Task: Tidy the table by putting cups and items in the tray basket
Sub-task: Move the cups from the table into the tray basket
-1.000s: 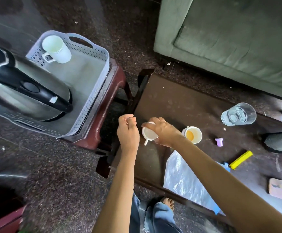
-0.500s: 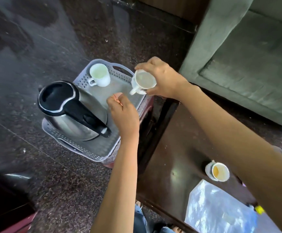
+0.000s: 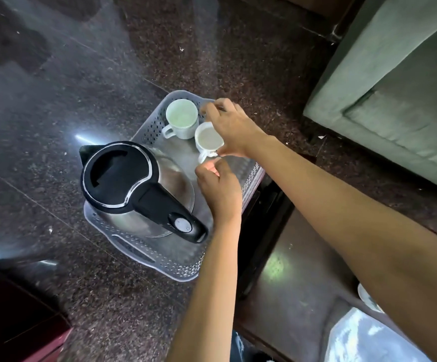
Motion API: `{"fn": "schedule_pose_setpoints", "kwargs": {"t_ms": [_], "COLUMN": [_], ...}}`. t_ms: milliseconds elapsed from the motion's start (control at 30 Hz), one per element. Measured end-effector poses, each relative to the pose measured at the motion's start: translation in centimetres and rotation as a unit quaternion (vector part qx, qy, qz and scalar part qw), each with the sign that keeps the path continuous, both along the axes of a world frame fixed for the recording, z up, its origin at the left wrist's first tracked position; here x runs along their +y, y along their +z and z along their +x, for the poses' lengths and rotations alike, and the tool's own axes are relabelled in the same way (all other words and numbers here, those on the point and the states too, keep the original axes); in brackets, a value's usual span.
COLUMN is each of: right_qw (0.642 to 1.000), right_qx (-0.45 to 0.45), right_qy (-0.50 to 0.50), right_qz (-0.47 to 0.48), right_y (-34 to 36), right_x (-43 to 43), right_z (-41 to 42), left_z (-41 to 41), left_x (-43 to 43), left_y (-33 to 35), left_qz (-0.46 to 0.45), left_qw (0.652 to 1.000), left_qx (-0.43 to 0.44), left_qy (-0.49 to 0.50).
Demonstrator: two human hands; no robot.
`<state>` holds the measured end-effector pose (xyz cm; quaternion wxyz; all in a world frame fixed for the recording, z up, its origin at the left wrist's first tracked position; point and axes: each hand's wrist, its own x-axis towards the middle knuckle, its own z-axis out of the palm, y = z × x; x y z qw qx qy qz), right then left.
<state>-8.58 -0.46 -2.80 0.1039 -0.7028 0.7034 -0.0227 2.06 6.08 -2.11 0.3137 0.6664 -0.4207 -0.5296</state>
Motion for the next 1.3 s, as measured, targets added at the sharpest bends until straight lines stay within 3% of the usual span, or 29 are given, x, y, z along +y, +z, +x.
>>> {"fn": "schedule_pose_setpoints", "kwargs": {"t_ms": [467,700,833,1167,1300], "right_qw": [0.999,0.958,0.932,0.896,0.878], "right_qx": [-0.019,-0.123,-0.151,-0.185,-0.198], "right_qy": [-0.034,-0.141,-0.221,-0.385,-0.434], "right_qz": [-0.01,-0.216,-0.247,-0.118,-0.023], "right_y": [-0.9,3.7,4.6,0.3,-2.2], "right_x": [-0.1,6.5,13.7,36.9,44.0], "right_z": [0.0,-1.7,-3.4,-7.7,-7.5], "left_z": [-0.3,-0.1,-1.3,-5.1,-5.6], "left_x": [0.1,1.7,5.1,19.9,24.7], "left_y": [-0.5,1.5,2.3,-0.3,-2.7], "left_qz": [0.014,-0.016,-0.039,-0.017,0.006], "left_qw": [0.999,0.998,0.992,0.966,0.957], "left_qx": [-0.001,0.057,0.061,0.038,0.008], "left_qy": [-0.044,-0.036,-0.102,-0.254,-0.289]}}
